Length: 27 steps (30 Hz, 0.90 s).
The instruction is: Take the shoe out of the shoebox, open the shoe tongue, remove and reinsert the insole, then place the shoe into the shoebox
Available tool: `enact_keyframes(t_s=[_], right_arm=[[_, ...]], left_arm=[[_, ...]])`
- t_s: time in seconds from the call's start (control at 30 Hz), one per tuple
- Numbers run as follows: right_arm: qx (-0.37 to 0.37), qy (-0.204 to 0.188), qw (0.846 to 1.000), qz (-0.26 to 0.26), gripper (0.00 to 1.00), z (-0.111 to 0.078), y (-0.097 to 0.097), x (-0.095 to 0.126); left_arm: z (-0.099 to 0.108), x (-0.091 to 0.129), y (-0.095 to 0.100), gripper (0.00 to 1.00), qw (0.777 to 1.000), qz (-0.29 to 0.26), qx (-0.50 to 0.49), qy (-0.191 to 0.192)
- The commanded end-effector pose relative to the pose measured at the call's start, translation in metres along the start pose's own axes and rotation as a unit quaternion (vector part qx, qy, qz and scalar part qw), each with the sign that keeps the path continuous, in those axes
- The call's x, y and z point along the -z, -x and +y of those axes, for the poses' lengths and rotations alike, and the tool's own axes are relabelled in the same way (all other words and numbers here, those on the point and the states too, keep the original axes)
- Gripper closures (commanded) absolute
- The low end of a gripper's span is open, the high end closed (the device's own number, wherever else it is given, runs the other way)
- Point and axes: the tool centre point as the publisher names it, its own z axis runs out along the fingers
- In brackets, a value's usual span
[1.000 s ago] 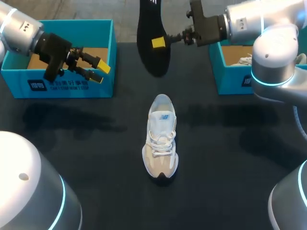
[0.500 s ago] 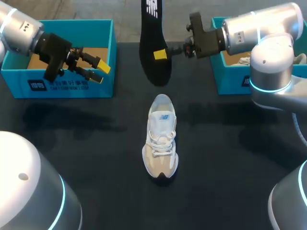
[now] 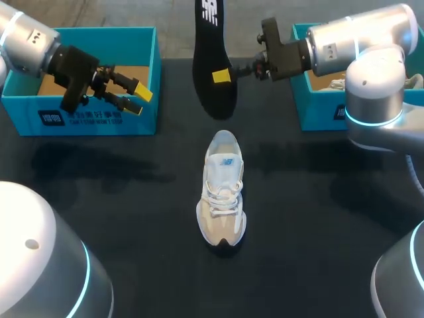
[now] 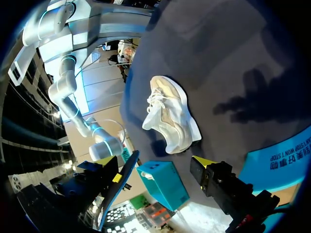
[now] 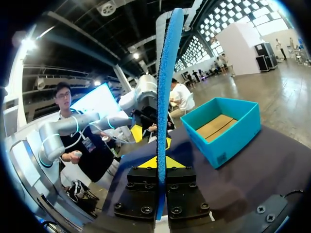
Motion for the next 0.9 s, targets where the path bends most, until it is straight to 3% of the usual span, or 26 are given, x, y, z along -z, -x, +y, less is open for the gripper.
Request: enact_keyframes(t_s=[0.03,0.13,0.3,0.5,0.9], right_arm=[[0.0,0.0,1.0,-0.001,1.0,0.0,0.001,-0.002],[-0.007,0.0,1.0,0.0,1.0,-0.004,0.006,0.0],[-0.006,0.003,1.0,0.003,1.0,-0.016,0.013,0.002],[0.015,0.0,1.0,0.009,1.0,-0.031,0.019,-0.001],[0.026,0.013,1.0,0.003,1.0,-0.06,0.027,-0.004]], left_arm=[[0.002,-0.005,0.001,0.0,0.999,-0.015,0.031,0.011],[0.004,-0.009,0.002,0.0,0.996,-0.043,0.076,0.024],[0.002,-0.014,0.004,0.0,0.991,-0.068,0.116,0.003],[0.0,-0.02,-0.003,0.0,0.988,-0.065,0.14,-0.03],[0.015,-0.04,-0.018,0.0,0.988,-0.042,0.147,-0.023]])
